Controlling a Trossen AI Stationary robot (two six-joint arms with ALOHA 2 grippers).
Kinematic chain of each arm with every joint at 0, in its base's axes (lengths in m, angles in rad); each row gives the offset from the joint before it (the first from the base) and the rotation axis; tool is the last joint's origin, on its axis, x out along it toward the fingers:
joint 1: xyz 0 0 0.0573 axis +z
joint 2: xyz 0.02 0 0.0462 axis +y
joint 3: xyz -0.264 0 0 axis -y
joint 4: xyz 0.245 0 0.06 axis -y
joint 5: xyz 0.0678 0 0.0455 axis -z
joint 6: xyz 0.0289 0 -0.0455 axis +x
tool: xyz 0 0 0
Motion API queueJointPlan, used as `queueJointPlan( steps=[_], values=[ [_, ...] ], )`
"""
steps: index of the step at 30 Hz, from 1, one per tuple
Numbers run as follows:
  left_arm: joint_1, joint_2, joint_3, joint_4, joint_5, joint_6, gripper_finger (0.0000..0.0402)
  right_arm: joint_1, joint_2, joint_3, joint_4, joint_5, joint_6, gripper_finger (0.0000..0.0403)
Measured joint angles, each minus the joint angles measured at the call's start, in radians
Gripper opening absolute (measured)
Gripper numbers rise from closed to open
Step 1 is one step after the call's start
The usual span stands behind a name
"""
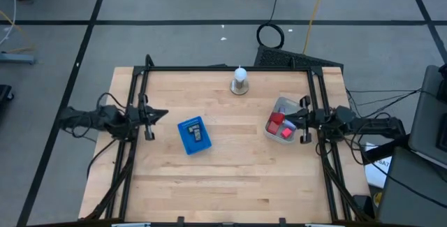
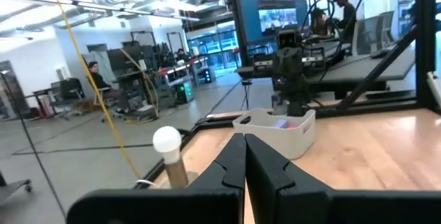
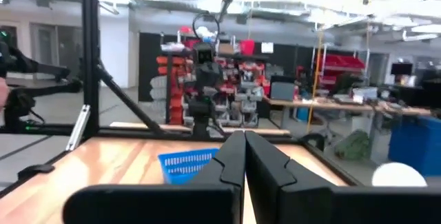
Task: Pick & Place Office items
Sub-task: Return to Home Position
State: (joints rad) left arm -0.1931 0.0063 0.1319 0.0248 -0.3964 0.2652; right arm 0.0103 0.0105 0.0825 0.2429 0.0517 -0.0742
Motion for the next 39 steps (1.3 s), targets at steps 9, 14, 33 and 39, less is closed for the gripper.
queueJointPlan(
  steps=[9,14,33,39],
  values=[
    [0.201,0.000,0.100,-0.142,0.236,-0.047,0.0001,-0.037,0.001,0.051,-0.132,0.006,0.044,0.0000],
    [0.221,0.000,0.052,-0.099,0.323,-0.025,0.0001,-0.037,0.000,0.028,-0.127,0.049,0.071,0.0000],
    [0.220,0.000,-0.093,-0.047,0.353,-0.109,0.0000,-0.037,0.000,-0.065,-0.061,0.078,0.104,0.0000],
    [0.220,0.000,-0.116,0.000,0.386,-0.109,0.0000,-0.037,0.000,-0.066,-0.065,0.077,0.095,0.0000]
  ],
)
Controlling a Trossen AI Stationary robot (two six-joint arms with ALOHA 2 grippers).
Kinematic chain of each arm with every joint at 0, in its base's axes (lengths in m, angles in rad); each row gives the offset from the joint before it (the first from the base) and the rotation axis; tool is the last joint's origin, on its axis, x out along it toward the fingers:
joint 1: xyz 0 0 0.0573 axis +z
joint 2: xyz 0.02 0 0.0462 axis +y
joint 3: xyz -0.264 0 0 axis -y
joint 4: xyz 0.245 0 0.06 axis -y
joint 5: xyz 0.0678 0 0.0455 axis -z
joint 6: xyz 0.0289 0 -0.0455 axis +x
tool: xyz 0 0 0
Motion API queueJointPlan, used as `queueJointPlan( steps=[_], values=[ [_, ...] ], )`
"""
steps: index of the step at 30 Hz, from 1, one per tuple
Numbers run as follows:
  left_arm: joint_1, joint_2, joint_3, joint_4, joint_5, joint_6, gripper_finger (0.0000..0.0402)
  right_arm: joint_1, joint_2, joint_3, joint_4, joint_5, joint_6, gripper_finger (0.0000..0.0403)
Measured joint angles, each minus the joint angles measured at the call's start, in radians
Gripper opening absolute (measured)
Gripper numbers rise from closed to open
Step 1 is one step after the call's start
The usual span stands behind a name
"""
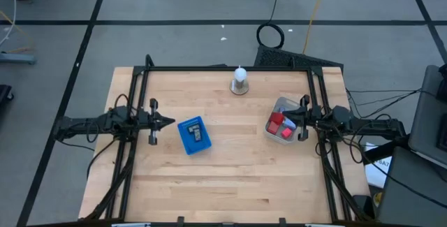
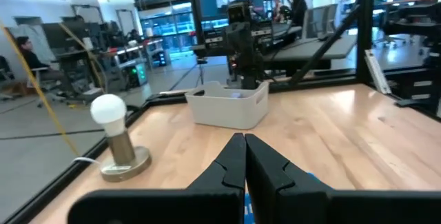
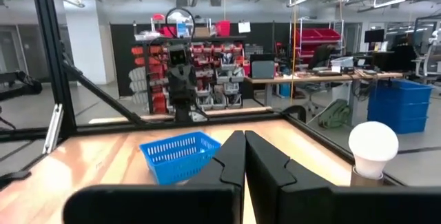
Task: Pick & Place Office items
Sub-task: Return to Home Position
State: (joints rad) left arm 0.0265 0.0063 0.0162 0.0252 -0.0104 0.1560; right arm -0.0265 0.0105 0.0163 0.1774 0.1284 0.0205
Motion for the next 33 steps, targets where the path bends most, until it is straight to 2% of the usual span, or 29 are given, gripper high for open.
queueJointPlan(
  steps=[5,9,11,23,33],
  values=[
    [0.000,0.000,-0.001,0.019,0.009,-0.026,0.0000,-0.001,0.000,-0.001,-0.066,0.009,-0.006,0.0000],
    [0.000,0.000,-0.001,0.026,-0.116,-0.108,0.0000,-0.003,0.000,-0.001,-0.090,0.084,0.028,0.0000],
    [0.000,0.000,-0.001,0.019,-0.149,-0.124,0.0000,-0.003,0.000,-0.001,-0.090,0.078,0.027,0.0000],
    [0.000,0.000,-0.001,0.024,-0.080,-0.101,0.0001,-0.002,0.000,-0.002,-0.075,0.052,0.016,0.0000],
    [0.000,0.000,0.000,0.004,-0.076,-0.110,0.0011,-0.002,0.000,-0.002,-0.079,0.053,-0.043,0.0000]
  ],
)
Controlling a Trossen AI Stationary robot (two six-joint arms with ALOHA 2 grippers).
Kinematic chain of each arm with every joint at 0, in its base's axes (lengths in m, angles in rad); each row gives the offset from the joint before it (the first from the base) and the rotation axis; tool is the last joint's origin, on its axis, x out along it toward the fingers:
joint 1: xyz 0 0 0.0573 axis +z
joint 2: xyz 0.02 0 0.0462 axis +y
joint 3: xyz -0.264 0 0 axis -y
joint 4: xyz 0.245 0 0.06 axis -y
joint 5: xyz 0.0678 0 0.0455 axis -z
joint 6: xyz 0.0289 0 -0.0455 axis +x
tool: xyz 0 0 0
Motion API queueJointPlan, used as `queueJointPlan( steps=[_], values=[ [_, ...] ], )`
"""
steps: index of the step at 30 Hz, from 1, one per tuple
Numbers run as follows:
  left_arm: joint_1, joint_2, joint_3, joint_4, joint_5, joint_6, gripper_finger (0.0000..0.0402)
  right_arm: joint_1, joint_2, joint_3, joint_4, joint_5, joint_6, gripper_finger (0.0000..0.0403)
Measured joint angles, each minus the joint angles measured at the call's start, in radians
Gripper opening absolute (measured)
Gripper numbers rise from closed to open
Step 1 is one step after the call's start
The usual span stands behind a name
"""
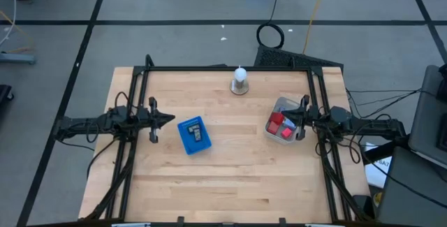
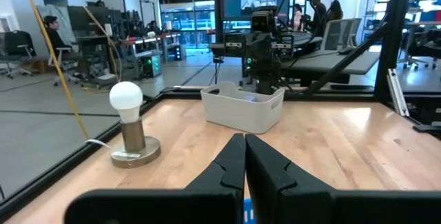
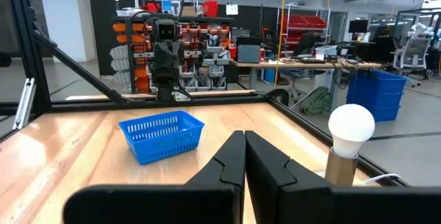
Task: Pick & Place Office items
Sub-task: Return to Home Position
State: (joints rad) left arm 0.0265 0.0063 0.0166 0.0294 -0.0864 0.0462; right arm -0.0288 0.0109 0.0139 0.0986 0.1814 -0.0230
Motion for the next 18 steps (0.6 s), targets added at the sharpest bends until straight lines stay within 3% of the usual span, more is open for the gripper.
queueJointPlan(
  steps=[6,18],
  values=[
    [0.000,0.000,-0.002,0.019,-0.001,-0.004,0.0002,0.000,0.000,0.000,0.000,0.000,-0.007,0.0000],
    [0.000,0.000,-0.002,0.025,-0.001,0.001,0.0025,0.000,0.000,0.000,0.000,0.000,-0.008,0.0004]
  ],
)
